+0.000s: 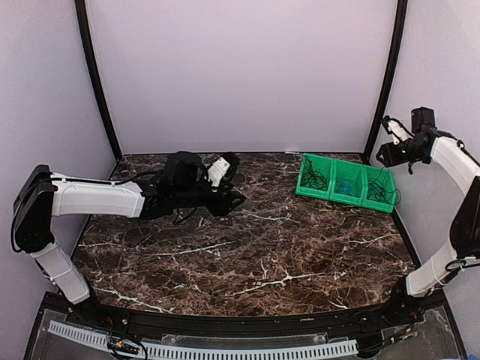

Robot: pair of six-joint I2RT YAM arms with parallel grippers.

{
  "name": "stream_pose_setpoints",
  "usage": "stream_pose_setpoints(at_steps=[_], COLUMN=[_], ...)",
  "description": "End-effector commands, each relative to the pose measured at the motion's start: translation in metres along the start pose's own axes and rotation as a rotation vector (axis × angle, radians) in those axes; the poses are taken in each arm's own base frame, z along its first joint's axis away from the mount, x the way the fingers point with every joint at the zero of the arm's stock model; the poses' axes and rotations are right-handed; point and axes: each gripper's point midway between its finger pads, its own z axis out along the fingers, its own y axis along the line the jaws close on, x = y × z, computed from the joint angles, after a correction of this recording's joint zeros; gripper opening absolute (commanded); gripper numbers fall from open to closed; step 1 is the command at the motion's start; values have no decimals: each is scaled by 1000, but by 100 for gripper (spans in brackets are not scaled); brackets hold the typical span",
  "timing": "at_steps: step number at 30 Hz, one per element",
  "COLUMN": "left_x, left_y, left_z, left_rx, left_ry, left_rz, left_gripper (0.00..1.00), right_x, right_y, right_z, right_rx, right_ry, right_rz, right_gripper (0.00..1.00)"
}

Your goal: Untangle the cables

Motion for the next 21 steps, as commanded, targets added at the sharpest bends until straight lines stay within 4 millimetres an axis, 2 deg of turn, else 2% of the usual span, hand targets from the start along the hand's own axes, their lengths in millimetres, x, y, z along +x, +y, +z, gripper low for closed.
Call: stream_pose_setpoints(at_steps=[1,4,7,9,12,13,17,19,21], left_x=[-8,-9,-12,-14,-14,-14,-14,-13,-13], left_y=[12,8,5,4,0,0,-2,-2,-3], left_z=[-4,-5,-7,-8,-8,-8,-8,-8,-7], left_rx=[-75,-53,-35,-29,-11,-8,1,5,9], left_ry=[1,0,-8,-13,-14,-16,-16,-15,-15], left_rz=[-7,-11,-10,-9,-8,-8,-7,-5,-5], left_gripper=[61,61,61,61,61,61,61,61,61], right_x=[40,83,116,131,141,144,146,146,143], right_y=[-32,-43,-54,-57,-59,-60,-60,-58,-57], right_z=[7,11,16,20,30,34,47,52,55], right_rx=[164,174,175,155,135,131,101,81,67], right_ry=[176,281,361,399,417,426,430,431,422], right_rz=[18,73,124,153,172,173,188,197,206], right_gripper=[54,54,55,55,51,48,22,3,0])
